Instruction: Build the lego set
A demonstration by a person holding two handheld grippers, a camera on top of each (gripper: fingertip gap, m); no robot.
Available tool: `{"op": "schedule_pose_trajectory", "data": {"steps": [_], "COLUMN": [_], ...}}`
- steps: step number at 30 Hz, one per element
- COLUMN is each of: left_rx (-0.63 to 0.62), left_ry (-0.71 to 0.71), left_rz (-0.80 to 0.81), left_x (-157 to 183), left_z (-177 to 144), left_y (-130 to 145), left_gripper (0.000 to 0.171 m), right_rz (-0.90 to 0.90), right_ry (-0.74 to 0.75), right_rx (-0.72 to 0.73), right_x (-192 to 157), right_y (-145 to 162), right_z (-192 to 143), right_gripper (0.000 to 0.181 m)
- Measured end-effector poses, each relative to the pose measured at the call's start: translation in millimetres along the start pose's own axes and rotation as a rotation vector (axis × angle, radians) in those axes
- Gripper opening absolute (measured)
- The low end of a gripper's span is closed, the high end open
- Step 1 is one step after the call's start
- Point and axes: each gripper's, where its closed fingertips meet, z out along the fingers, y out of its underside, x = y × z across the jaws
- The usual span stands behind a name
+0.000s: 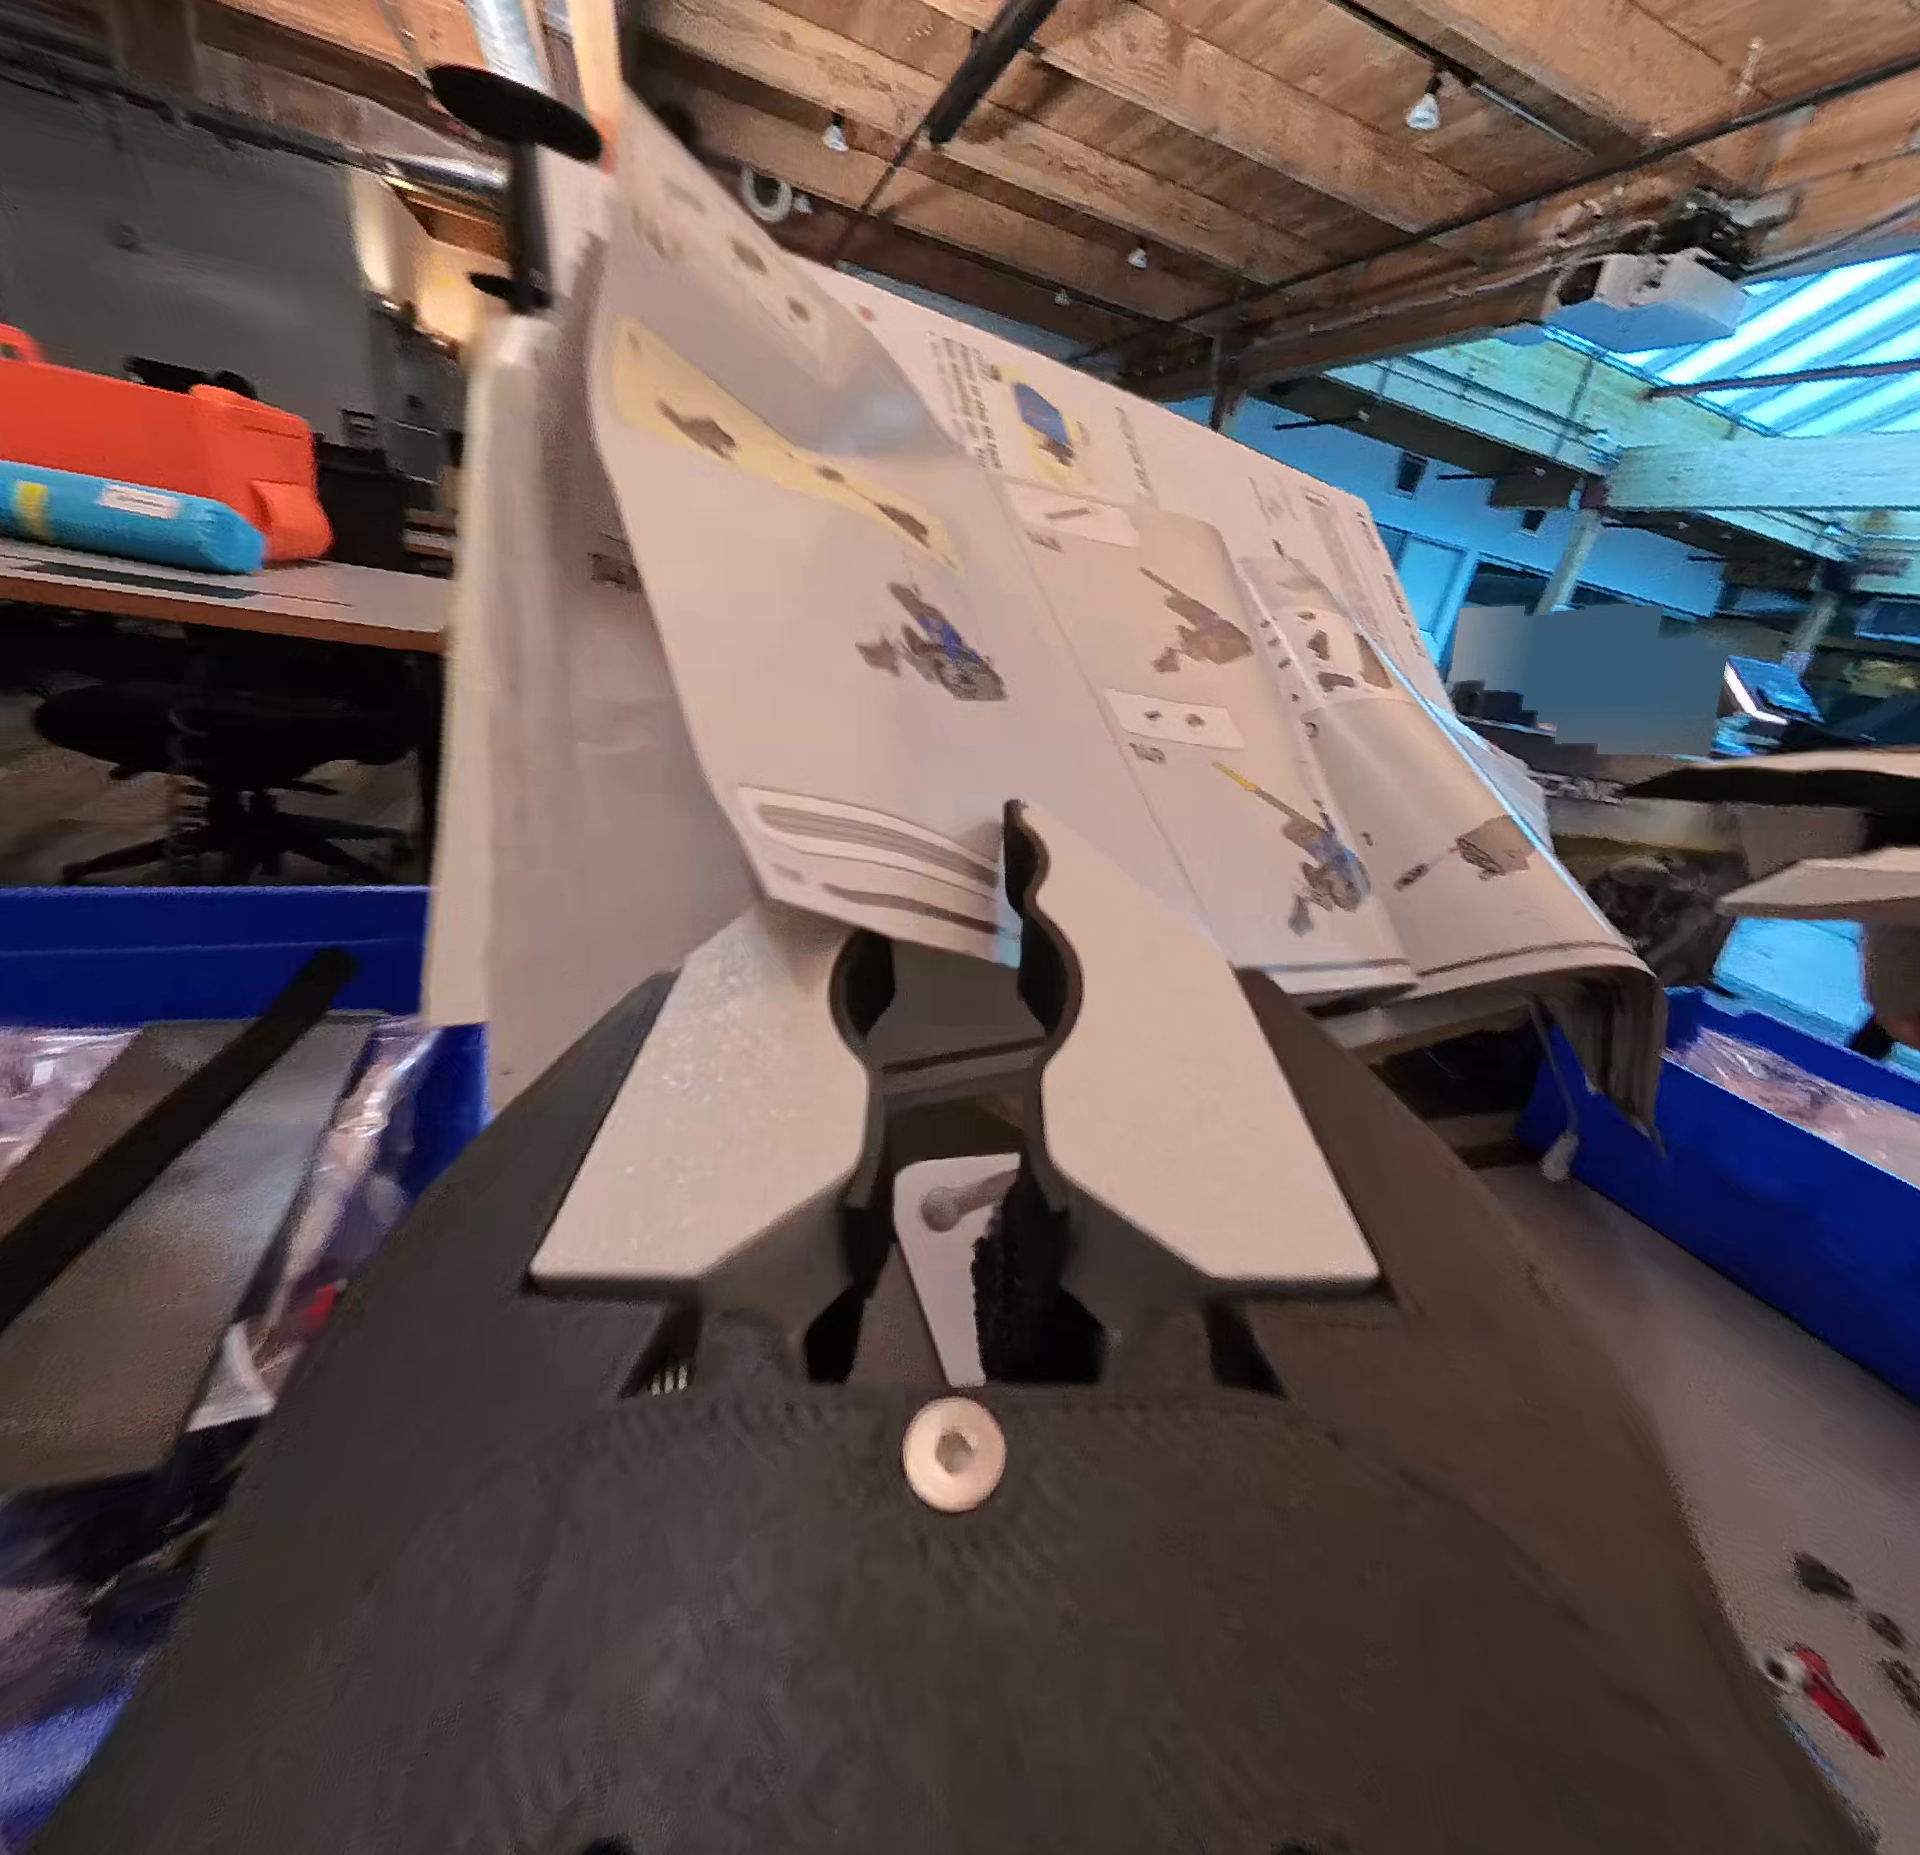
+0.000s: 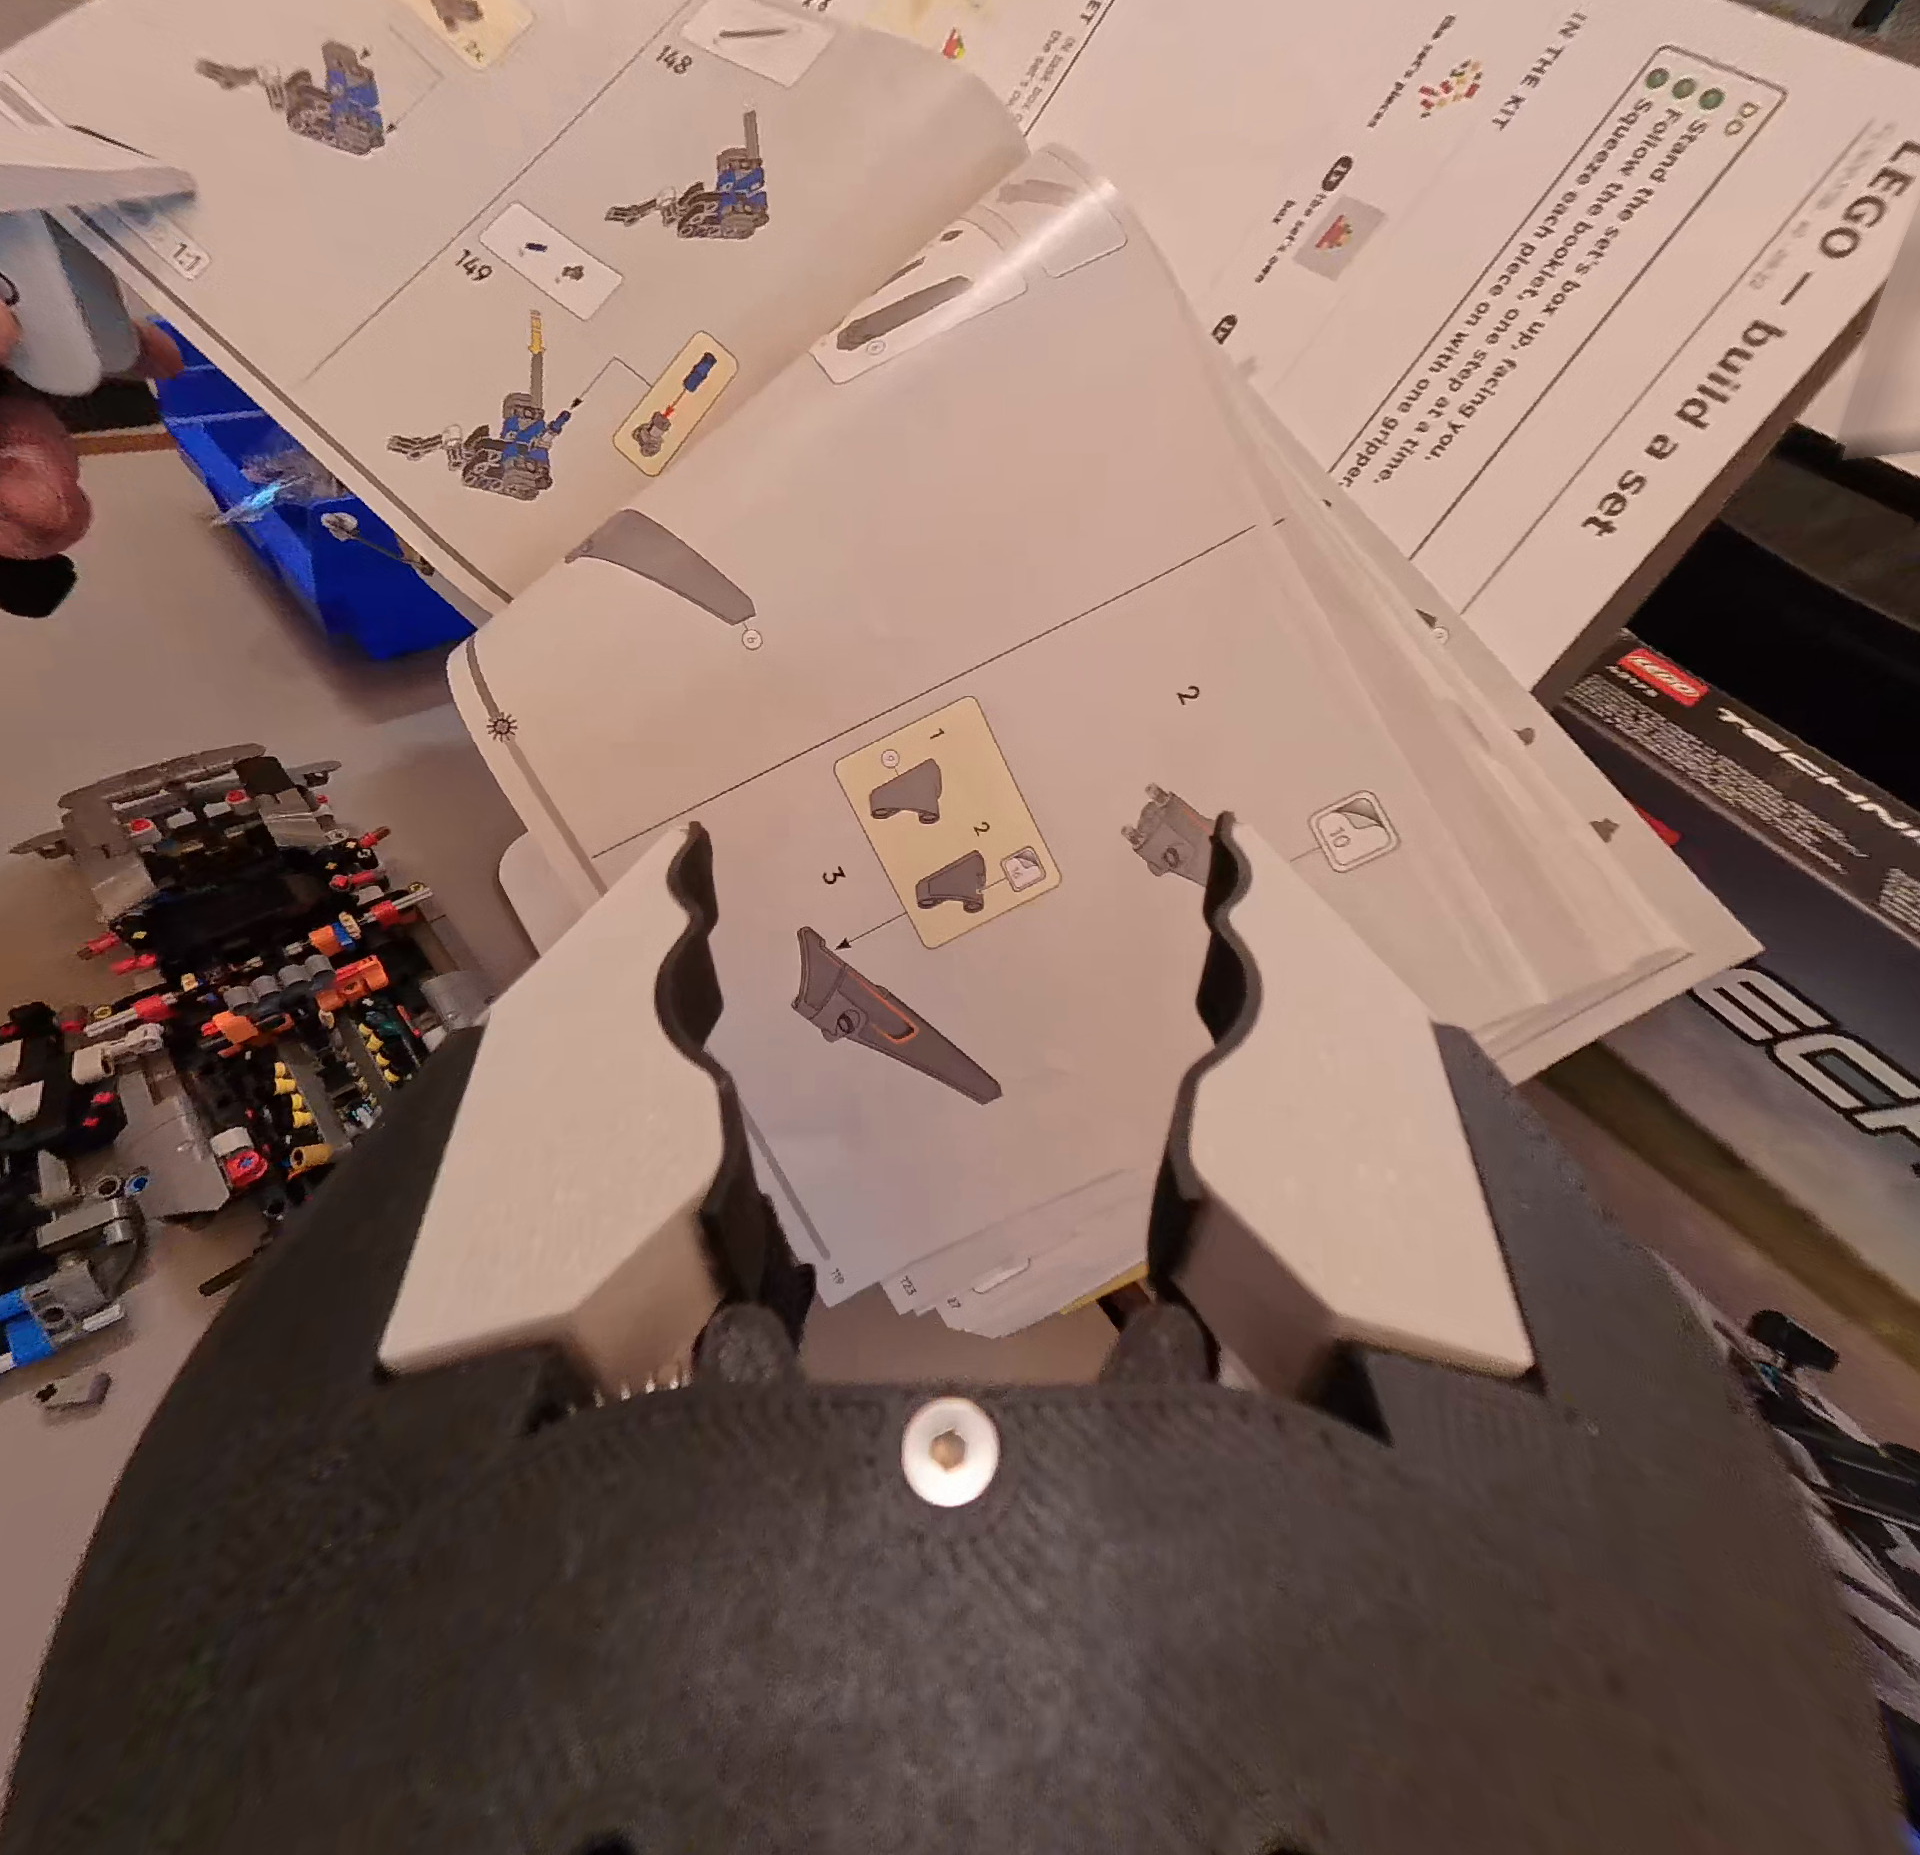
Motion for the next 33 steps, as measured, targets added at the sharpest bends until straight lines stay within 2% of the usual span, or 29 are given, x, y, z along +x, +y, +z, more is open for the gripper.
{"op": "schedule_pose_trajectory", "data": {"steps": [4, 8, 10, 13, 16, 18, 21, 24, 26, 30, 32, 33], "left_rx": [0.027, 0.076, 0.093, 0.055, -0.044, -0.140, -0.259, -0.316, -0.385, -0.410, -0.394, -0.387], "left_ry": [-0.126, -0.253, -0.278, -0.138, 0.101, 0.253, 0.393, 0.420, 0.403, 0.402, 0.386, 0.381], "left_rz": [0.021, 0.128, 0.272, 0.503, 0.771, 0.982, 1.241, 1.408, 1.458, 1.440, 1.427, 1.407], "left_x": [-27, -42, -28, 37, 126, 178, 226, 239, 231, 227, 225, 224], "left_z": [-20, -45, -50, -31, 0, 16, 37, 57, 67, 71, 71, 71], "left_y": [-17, -49, -65, -68, -36, 2, 59, 89, 101, 107, 104, 102], "left_gripper": [0.034, 0.045, 0.045, 0.042, 0.044, 0.047, 0.051, 0.045, 0.037, 0.017, 0.002, 0.000], "right_rz": [0.016, 0.027, 0.030, 0.042, 0.047, 0.049, 0.059, 0.060, 0.063, 0.065, 0.066, 0.065], "right_ry": [0.024, 0.043, 0.053, 0.059, 0.069, 0.078, 0.075, 0.070, 0.067, 0.065, 0.062, 0.061], "right_rx": [0.011, 0.013, 0.008, 0.003, -0.006, -0.008, 0.001, 0.009, 0.016, 0.021, 0.022, 0.021], "right_x": [8, 15, 18, 20, 23, 26, 27, 26, 26, 27, 26, 26], "right_y": [-2, -2, -1, -1, 1, 2, 0, -2, -3, -4, -4, -4], "right_z": [-8, -14, -16, -18, -21, -24, -26, -28, -30, -32, -32, -32], "right_gripper": [0.092, 0.092, 0.092, 0.092, 0.091, 0.091, 0.090, 0.090, 0.089, 0.089, 0.088, 0.088]}}
